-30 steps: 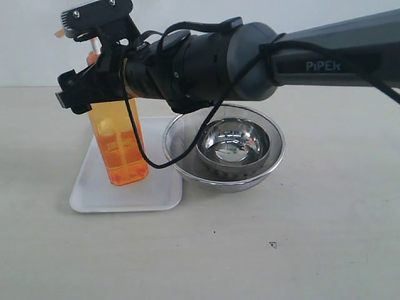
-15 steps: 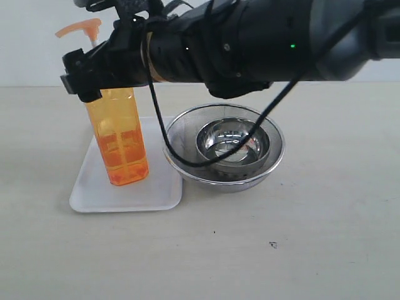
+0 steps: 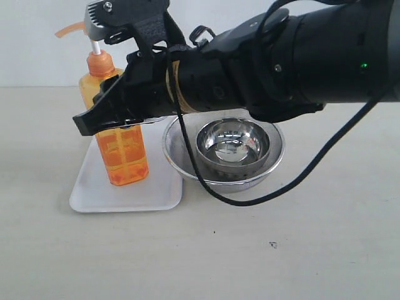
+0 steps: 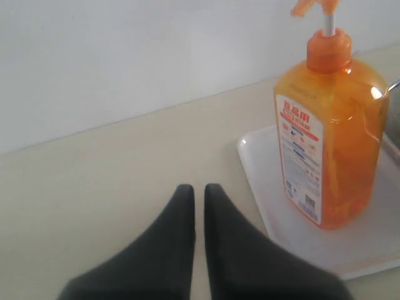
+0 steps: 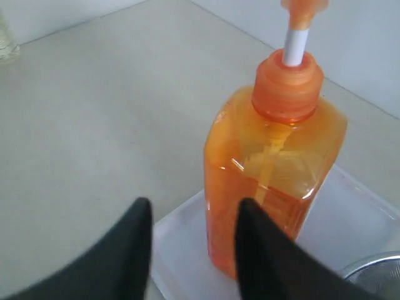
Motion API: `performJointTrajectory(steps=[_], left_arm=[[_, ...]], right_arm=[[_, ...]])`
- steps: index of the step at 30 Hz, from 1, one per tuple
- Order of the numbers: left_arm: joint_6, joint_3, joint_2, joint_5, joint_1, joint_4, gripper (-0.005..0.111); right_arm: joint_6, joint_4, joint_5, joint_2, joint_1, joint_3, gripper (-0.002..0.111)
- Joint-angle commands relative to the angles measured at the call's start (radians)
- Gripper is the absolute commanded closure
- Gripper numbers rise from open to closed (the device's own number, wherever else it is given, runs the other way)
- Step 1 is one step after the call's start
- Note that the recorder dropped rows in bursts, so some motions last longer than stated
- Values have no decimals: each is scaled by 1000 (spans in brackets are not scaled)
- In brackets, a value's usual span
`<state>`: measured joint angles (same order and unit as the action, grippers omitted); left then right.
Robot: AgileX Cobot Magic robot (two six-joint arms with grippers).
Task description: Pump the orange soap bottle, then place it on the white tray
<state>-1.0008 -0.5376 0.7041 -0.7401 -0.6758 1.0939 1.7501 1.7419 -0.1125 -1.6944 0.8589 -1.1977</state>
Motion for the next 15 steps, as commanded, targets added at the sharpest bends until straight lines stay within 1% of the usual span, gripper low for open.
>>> performJointTrajectory(steps=[1, 4, 7, 9, 11, 13, 14, 15], left_arm=[[-203, 4, 171, 18, -4, 211, 102], [-347, 4, 278, 41, 4, 339, 102], [-450, 4, 350, 45, 43, 407, 102], [-473, 4, 369, 62, 98, 414, 102], [-473, 4, 369, 134, 163, 443, 102], [-497, 4, 373, 239, 258, 516, 102], [-535, 2, 382, 278, 302, 563, 102], [-582, -3, 395, 320, 360, 604, 102]], right_arm=[[-28, 3, 44, 7, -3, 2, 107], [-105, 3, 58, 7, -7, 2, 107], [-123, 3, 56, 7, -32, 18, 109], [-104, 3, 54, 11, -68, 49, 108], [-85, 3, 32, 11, -108, 81, 108], [-83, 3, -14, 11, -151, 104, 108], [-83, 3, -50, 11, -167, 110, 108], [-83, 3, -92, 11, -187, 111, 108]])
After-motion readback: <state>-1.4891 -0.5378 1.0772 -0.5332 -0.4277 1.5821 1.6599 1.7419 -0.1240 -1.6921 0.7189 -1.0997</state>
